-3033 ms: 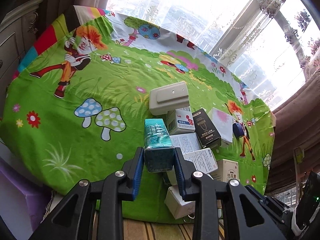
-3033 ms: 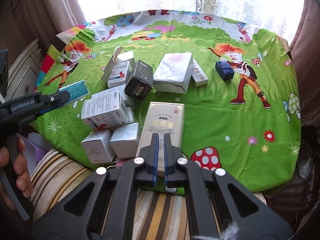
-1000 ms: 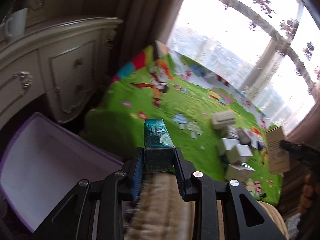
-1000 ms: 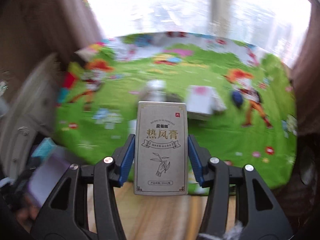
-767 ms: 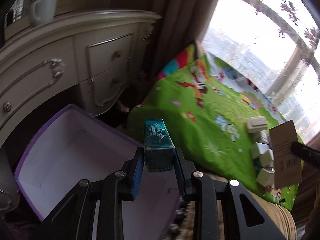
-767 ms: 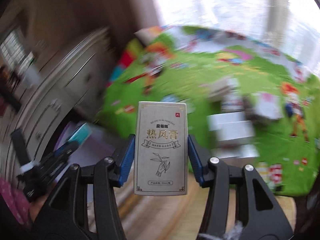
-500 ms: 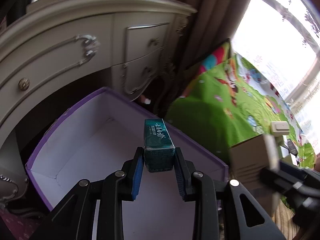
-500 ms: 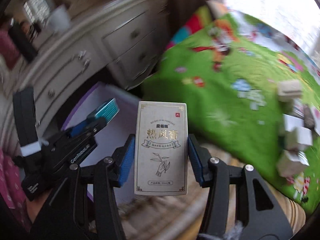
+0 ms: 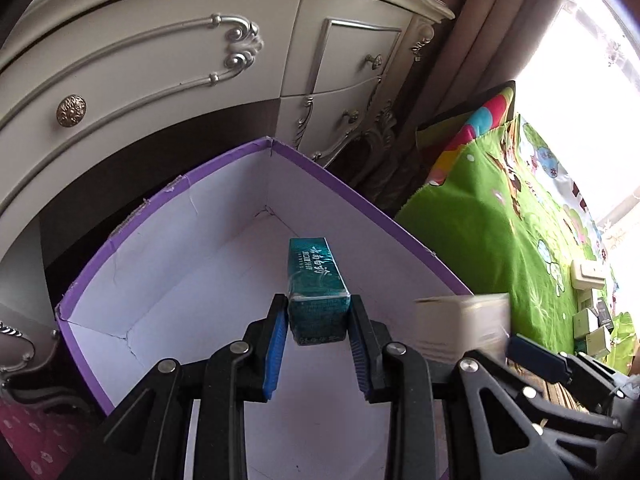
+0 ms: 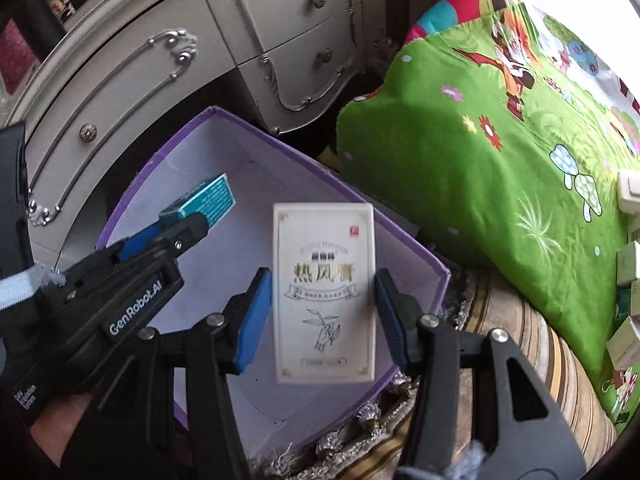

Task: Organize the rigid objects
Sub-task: 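Open the left tool over the purple box while the right tool releases its box, then move both open tools back toward the box pile on the bed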

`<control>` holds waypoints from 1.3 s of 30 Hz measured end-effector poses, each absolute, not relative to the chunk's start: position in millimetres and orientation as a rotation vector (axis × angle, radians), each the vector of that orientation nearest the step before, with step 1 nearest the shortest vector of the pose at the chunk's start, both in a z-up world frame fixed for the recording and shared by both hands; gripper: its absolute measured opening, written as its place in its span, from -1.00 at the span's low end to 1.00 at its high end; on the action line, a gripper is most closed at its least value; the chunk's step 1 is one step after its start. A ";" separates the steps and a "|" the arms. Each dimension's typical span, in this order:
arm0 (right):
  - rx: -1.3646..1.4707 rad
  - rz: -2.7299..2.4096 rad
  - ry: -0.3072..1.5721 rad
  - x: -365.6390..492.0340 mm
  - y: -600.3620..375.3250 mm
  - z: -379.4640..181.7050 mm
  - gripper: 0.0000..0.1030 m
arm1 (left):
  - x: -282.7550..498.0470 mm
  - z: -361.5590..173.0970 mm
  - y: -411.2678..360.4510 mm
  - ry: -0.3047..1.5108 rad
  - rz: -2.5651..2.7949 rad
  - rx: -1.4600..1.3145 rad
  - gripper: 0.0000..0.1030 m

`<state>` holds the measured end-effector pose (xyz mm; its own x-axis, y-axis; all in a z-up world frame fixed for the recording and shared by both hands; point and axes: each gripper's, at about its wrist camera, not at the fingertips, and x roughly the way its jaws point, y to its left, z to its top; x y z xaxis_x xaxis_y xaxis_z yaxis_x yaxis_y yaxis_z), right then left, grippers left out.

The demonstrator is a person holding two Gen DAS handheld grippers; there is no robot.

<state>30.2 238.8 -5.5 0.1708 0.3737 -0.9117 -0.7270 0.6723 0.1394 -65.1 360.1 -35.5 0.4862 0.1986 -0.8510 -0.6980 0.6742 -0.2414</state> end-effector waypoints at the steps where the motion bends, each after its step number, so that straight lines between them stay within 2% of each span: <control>1: -0.365 0.798 1.151 32.7 238.5 -5.2 0.10 | -64.3 -35.5 360.4 0.907 0.586 -0.631 -0.39; 4: -0.357 0.786 1.136 38.2 236.8 -3.0 0.37 | -61.9 -33.2 358.8 0.908 0.581 -0.629 -0.28; 6: -0.344 0.774 1.129 41.5 232.7 -0.7 0.49 | -62.6 -29.7 357.2 0.900 0.586 -0.626 0.03; 9: -0.331 0.761 1.123 46.5 225.5 3.4 0.54 | -62.3 -22.5 353.8 0.879 0.585 -0.617 0.28; 17: -0.325 0.701 1.004 54.2 188.5 35.6 0.63 | -51.9 12.7 329.8 0.787 0.521 -0.555 0.63; 27: -0.223 0.570 0.804 72.2 115.8 95.1 0.95 | -44.1 63.1 285.3 0.605 0.529 -0.367 0.65; 39: -0.203 0.451 0.696 102.5 30.9 117.4 0.97 | -22.0 78.2 258.7 0.605 0.451 -0.302 0.65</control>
